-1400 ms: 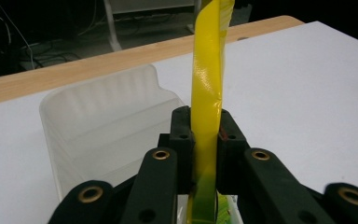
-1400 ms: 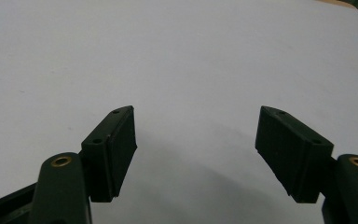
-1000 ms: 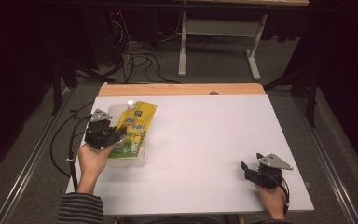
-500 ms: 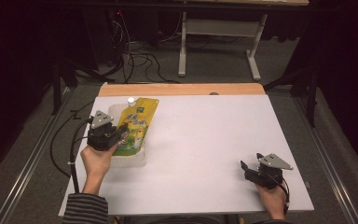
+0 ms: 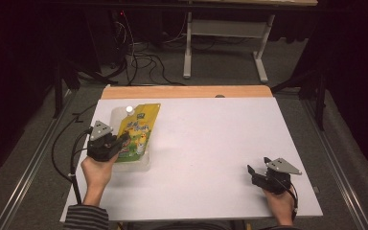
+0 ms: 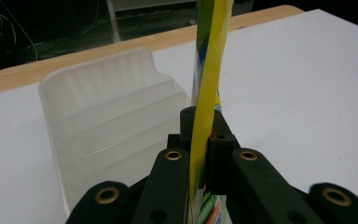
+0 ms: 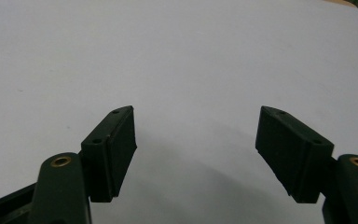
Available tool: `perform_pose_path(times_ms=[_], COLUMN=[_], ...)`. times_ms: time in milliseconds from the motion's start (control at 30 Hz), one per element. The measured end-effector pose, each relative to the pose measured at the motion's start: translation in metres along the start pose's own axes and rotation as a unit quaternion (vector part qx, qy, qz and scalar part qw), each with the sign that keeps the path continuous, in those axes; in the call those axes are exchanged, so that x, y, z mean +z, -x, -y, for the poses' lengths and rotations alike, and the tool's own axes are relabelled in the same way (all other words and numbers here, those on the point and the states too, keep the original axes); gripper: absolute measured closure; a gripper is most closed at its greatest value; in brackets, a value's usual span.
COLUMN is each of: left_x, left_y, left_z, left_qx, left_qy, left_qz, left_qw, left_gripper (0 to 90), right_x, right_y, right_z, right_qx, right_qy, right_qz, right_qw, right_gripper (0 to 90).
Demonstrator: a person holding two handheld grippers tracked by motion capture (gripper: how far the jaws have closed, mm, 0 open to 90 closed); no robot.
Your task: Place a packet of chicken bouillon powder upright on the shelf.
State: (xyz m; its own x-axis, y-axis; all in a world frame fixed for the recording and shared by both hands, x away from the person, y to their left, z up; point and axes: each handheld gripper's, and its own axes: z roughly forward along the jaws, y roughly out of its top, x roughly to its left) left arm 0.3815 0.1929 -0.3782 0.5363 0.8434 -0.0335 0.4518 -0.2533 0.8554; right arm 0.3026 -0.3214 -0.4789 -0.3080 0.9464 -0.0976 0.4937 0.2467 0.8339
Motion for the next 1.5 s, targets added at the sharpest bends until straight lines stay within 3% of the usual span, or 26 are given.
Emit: perform_pose_path(times_ms=[200, 333, 433, 567, 767, 1067, 1167, 1500], left_x=[-0.004, -0.004, -0.004, 0.0, 0.002, -0.005, -0.009, -0.018], left_y=[-0.003, -0.001, 0.003, 0.007, 0.002, -0.004, -0.007, -0.01], left_z=[0.0, 0.0, 0.001, 0.007, 0.016, 0.026, 0.03, 0.044], left_qx=[-0.001, 0.005, 0.017, 0.021, 0.008, -0.004, -0.018, -0.036], left_qy=[-0.039, -0.047, -0.041, -0.013, 0.013, 0.014, 0.022, 0.029], left_qz=[-0.004, -0.008, -0.019, -0.024, -0.018, -0.001, 0.007, 0.003], left_qw=[0.9992, 0.9988, 0.9988, 0.9994, 0.9997, 0.9999, 0.9996, 0.9989], left_gripper=[86.7, 88.2, 89.6, 90.0, 89.7, 86.5, 85.0, 77.9], right_x=[0.001, 0.001, 0.001, 0.001, 0.0, 0.0, 0.0, 0.001], right_y=[0.0, -0.001, -0.001, 0.0, 0.0, 0.0, 0.0, 0.0], right_z=[0.0, 0.0, 0.0, 0.0, 0.0, 0.0, 0.0, 0.0], right_qx=[0.0, 0.0, -0.001, 0.0, 0.001, 0.002, 0.0, 0.0], right_qy=[-0.003, -0.006, -0.004, -0.003, -0.002, -0.003, -0.002, -0.003], right_qz=[0.002, 0.003, 0.003, 0.002, 0.001, 0.001, 0.001, 0.002], right_qw=[1.0, 1.0, 1.0, 1.0, 1.0, 1.0, 1.0, 1.0], right_gripper=[29.3, 29.3, 29.3, 29.3, 29.3, 29.3, 29.3, 29.4])
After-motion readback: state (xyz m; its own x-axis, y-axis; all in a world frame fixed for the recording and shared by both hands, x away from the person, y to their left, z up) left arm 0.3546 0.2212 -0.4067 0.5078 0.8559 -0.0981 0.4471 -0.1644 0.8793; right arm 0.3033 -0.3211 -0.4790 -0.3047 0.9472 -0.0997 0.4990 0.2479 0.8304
